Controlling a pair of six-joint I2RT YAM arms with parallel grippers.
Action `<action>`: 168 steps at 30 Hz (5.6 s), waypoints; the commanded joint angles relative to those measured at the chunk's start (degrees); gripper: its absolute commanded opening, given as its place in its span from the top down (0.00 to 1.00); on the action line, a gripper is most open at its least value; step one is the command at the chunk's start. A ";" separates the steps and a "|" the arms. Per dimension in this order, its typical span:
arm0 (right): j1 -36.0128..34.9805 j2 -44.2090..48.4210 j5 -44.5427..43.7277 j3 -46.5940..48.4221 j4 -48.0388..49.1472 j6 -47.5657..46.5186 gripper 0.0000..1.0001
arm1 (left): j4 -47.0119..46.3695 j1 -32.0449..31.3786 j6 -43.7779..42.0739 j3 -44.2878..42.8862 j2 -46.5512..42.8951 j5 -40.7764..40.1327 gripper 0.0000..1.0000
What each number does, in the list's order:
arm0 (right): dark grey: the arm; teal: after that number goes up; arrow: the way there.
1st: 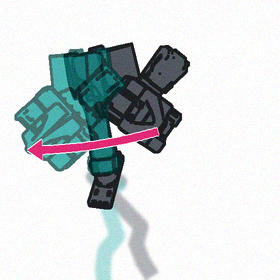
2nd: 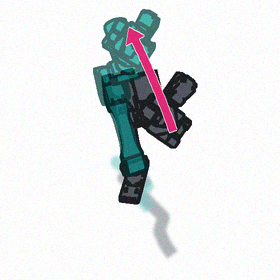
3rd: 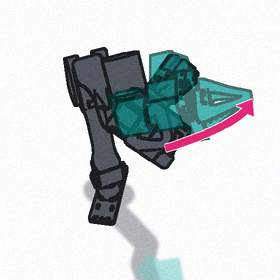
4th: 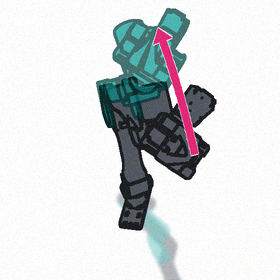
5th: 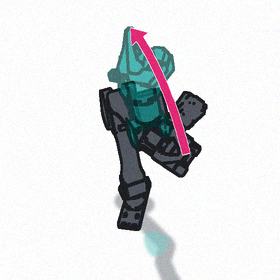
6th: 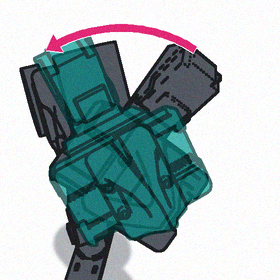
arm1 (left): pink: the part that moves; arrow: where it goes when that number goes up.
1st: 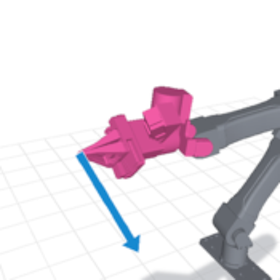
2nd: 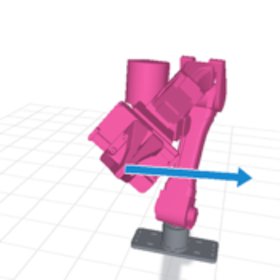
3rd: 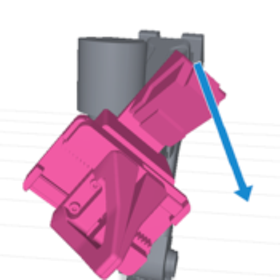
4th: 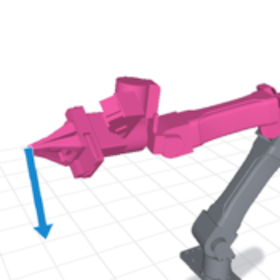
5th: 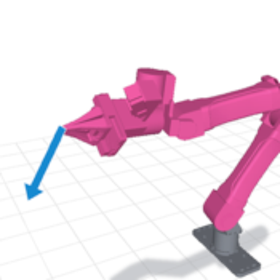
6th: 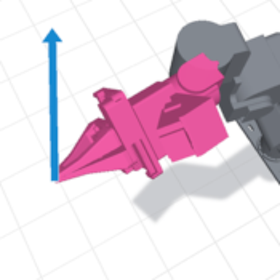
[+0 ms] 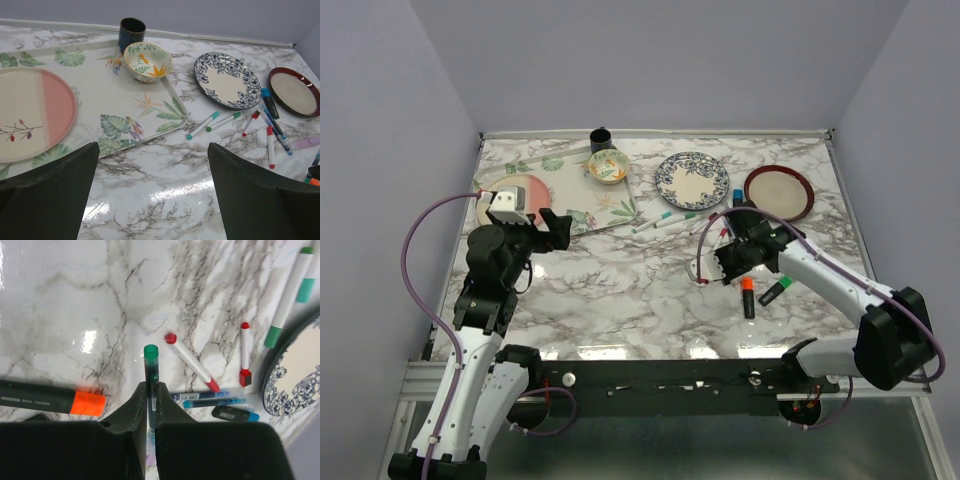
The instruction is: Open the pen caps
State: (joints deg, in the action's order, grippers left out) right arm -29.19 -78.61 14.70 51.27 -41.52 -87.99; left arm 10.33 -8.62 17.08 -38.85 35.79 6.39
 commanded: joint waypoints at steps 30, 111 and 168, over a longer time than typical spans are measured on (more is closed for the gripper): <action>20.58 22.27 29.69 -11.89 43.19 109.94 0.99 | -30.44 -35.90 28.08 12.04 21.85 4.52 0.01; 1.68 -21.58 9.49 10.96 22.19 98.44 0.99 | 2.50 -22.50 49.45 20.66 23.53 -36.89 0.80; 17.41 -1.19 5.36 -2.67 5.75 15.31 0.24 | 16.04 -20.65 -5.48 -5.45 8.77 -18.53 0.01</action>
State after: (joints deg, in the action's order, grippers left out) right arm -12.12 -75.44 26.30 47.31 -36.12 -60.05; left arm 28.84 -30.30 17.74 -50.09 45.87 -12.19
